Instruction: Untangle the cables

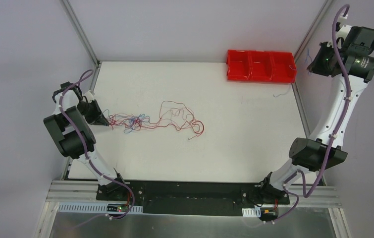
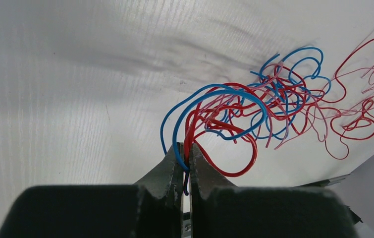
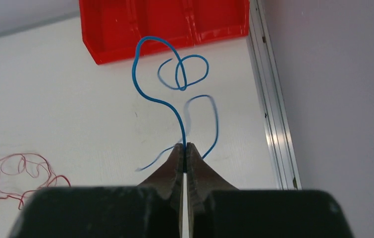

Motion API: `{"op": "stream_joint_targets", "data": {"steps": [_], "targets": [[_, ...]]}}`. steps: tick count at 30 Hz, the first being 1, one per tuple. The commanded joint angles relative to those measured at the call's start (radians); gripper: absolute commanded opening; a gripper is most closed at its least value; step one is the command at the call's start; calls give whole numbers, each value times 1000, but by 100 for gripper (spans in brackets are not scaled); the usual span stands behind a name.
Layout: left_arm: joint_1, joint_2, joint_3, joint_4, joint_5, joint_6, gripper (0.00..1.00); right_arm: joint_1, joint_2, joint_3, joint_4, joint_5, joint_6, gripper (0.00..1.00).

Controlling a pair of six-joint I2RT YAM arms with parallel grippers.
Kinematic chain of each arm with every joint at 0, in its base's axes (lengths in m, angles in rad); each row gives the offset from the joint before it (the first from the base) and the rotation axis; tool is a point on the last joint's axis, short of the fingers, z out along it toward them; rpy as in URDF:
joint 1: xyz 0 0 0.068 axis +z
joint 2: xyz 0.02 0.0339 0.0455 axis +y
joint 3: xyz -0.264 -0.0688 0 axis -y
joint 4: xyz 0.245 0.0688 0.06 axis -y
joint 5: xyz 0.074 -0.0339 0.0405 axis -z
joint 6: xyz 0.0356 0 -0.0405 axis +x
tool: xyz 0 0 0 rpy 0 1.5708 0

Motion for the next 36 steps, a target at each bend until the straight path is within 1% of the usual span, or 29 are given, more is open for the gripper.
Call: {"op": "stream_joint_targets", "data": {"steps": [1,2,4,6,10,11,13,16,20,22,25,30,36], "targets": [[8,1,16,-18,65,41,0,-7,64,163,-27,-56,66,0],[5,-2,13,-24,98,51,7,-8,77,181,-19,-55,75,0],[-9,-19,5,-34,139,67,26,-8,105,202,13,-50,94,0],[-29,-52,-8,-36,174,82,40,-8,129,204,60,-50,119,0],[-94,-111,-18,-35,267,87,73,-5,183,204,169,-68,193,0],[-111,-121,-17,-35,291,84,77,-3,197,207,201,-65,211,0],[-155,-124,-10,-35,309,70,80,2,227,209,271,-46,246,0],[-216,-109,9,-35,320,43,80,3,273,207,369,-8,284,0],[-262,-74,40,-30,356,11,80,11,349,223,471,27,297,0],[-275,-59,51,-25,367,-4,80,16,383,223,529,41,289,0],[-285,-46,65,-15,378,-21,85,28,437,221,617,81,264,0],[-286,-40,81,-13,389,-37,89,55,509,220,770,132,223,0],[-288,-33,92,-13,396,-43,92,75,575,194,889,148,144,0]]}}
